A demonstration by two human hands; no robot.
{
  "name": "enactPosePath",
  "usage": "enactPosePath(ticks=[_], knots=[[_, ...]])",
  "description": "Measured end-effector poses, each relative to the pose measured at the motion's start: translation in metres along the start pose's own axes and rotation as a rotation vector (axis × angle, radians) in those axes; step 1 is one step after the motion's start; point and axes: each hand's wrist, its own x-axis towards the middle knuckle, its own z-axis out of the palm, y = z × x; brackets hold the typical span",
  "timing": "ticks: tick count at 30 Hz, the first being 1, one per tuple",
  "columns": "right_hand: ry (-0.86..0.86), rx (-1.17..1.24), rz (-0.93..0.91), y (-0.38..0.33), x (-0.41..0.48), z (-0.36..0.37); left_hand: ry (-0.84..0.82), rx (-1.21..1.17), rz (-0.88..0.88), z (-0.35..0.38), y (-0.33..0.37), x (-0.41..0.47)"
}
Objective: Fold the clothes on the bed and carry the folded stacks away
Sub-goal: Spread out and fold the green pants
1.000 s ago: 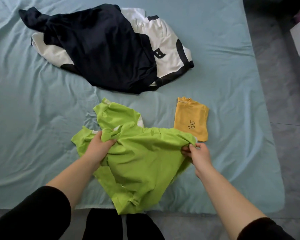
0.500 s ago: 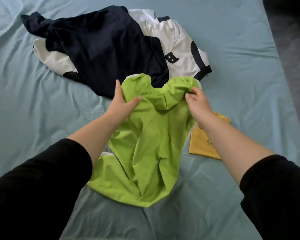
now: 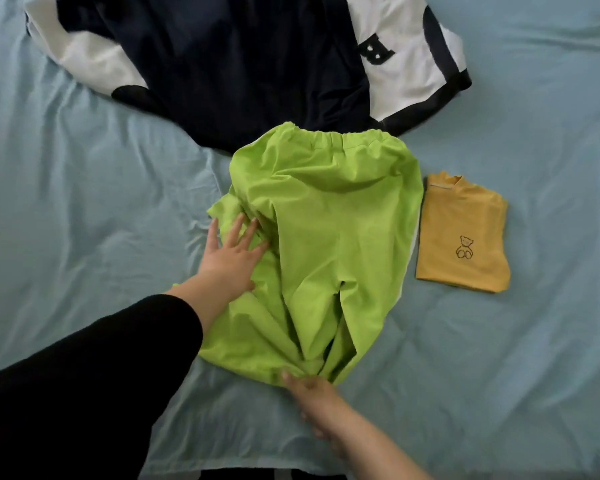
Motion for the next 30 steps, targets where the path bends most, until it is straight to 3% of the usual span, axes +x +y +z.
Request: enactPosePath(ticks=[4,6,9,13,15,18,22,23,27,28,30], knots=[[0.399,0.328,-0.076,0.000,0.032,0.022,0.226,-0.058,0.033,0.013,-0.002,-0.002],[0.505,0.500,-0.125,-0.008,0.038,0.030,0.250,-0.179,0.054,0.020,-0.002,-0.015],[0.490,0.693,-0.061,-0.012,0.038,0.041,0.126,-0.452,-0.040,0.036,0.002,-0.052],[0.228,0.825,-0.053,-0.005,0.030,0.070,-0.020,-0.805,-0.046,0.067,0.028,-0.109],[0.215,0.901,-0.087,0.001,0.028,0.085,-0.141,-1.017,-0.063,0.079,0.047,-0.135],[0.309,0.844,-0.096,0.017,0.023,0.091,-0.216,-1.276,-0.159,0.095,0.061,-0.165],[0.291,0.700,-0.169,0.042,0.003,0.072,0.194,-1.353,-0.436,0.099,0.051,-0.178],[0.269,0.649,-0.170,0.047,-0.002,0.065,0.186,-1.340,-0.457,0.098,0.050,-0.176],[0.207,0.447,-0.198,0.077,-0.020,0.040,-0.265,-1.696,-0.449,0.095,0.084,-0.170],[0.218,0.384,-0.236,0.084,-0.025,0.033,-0.294,-1.770,-0.435,0.096,0.095,-0.172],[0.310,0.193,-0.330,0.097,-0.038,0.015,-0.185,-1.686,-0.402,0.100,0.111,-0.181]])
